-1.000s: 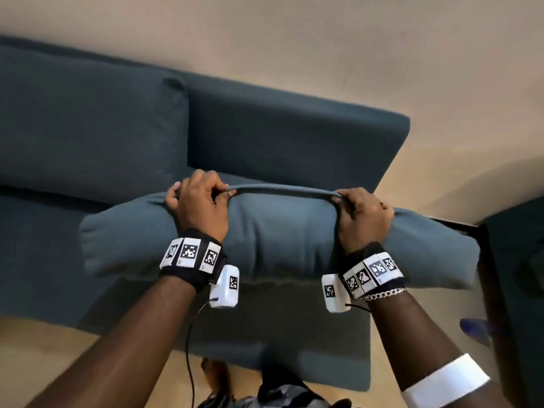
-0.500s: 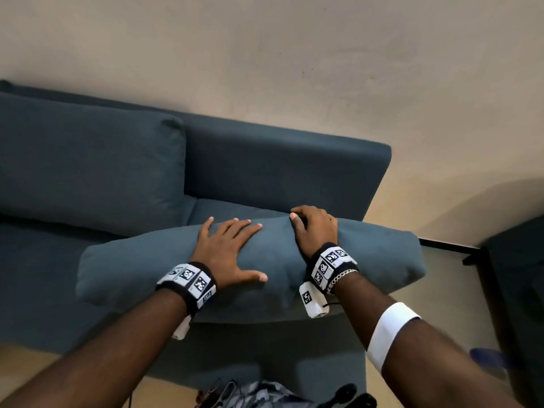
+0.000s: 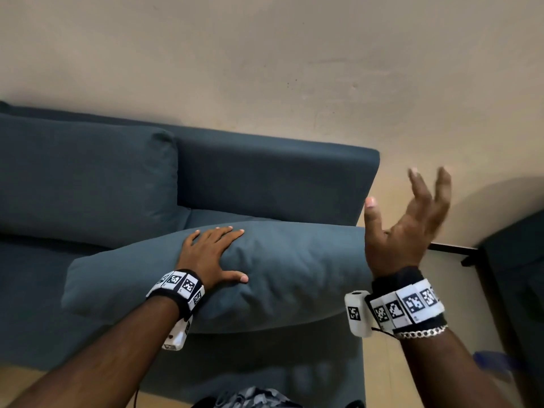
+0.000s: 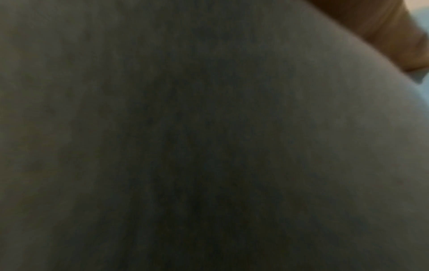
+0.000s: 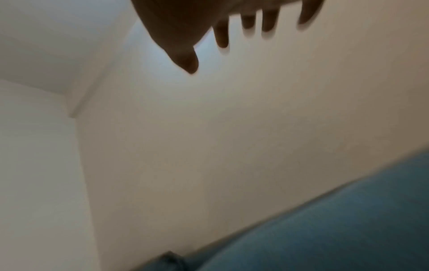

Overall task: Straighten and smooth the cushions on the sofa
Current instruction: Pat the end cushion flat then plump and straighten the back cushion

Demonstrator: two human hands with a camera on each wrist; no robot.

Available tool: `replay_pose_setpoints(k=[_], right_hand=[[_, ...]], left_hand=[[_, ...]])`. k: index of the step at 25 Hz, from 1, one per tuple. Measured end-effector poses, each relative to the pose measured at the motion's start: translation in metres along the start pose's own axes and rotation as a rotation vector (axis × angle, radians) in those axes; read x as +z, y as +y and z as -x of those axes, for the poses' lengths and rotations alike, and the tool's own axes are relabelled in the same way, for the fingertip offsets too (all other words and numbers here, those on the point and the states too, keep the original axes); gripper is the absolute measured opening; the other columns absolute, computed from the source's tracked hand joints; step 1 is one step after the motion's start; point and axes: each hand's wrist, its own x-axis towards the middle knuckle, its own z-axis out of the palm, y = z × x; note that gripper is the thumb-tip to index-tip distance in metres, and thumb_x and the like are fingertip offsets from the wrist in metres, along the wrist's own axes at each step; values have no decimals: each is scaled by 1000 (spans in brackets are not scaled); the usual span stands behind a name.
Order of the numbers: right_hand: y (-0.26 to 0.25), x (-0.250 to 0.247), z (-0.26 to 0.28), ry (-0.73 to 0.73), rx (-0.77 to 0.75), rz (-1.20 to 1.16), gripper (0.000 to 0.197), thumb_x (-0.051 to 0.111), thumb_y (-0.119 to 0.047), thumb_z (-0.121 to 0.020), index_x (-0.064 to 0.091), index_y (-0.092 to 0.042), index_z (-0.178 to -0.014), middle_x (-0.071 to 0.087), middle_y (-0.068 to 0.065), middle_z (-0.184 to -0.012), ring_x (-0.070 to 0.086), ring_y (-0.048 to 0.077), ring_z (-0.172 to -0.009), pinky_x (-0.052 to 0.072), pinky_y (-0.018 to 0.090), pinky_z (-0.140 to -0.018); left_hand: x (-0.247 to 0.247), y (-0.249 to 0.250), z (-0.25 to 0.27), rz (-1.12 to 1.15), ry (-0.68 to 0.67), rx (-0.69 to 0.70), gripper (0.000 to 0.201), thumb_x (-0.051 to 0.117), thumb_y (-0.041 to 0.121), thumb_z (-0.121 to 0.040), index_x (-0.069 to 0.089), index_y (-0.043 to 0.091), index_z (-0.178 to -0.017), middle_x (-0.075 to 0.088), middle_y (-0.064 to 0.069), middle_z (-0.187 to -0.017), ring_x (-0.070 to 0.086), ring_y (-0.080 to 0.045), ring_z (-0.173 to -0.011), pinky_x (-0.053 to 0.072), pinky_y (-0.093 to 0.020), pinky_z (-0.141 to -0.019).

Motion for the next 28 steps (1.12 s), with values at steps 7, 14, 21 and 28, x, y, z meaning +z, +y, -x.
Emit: replay_pose_setpoints(k=[7, 14, 21, 28], right_hand=[[71, 32, 19, -801, 226, 427, 62, 28, -65, -101, 48, -30, -149, 33, 3, -166, 15, 27, -158, 4, 64, -125], [40, 27, 53, -493, 55, 337, 75, 17, -68, -99, 33, -26, -160, 20, 6, -171, 12, 29, -159, 3, 51, -129], [21, 23, 6, -237, 132, 52, 60, 39, -52, -101, 45, -21, -151, 28, 8, -167, 18, 29, -158, 8, 53, -127], [10, 88, 68, -1016, 155, 623, 66, 12, -66, -100, 38, -40, -155, 25, -2, -170, 6, 25, -160, 0, 64, -124]], left_hand=[[6, 8, -8, -20, -33, -24, 109, 42, 98, -59, 13, 54, -154, 28, 14, -163, 26, -14, -151, 12, -49, -124], [-1, -2, -16, 45, -27, -38, 112, 43, 98, -55, 16, 54, -155, 30, 14, -162, 28, -13, -150, 12, -50, -123], [4, -6, -14, 32, -18, -5, 120, 29, 107, -49, 14, 53, -155, 29, 14, -162, 28, -14, -150, 12, -48, -123], [0, -21, -14, 45, -6, 154, 111, 43, 99, -64, 16, 46, -157, 25, 14, -164, 23, -13, -151, 10, -45, -125]])
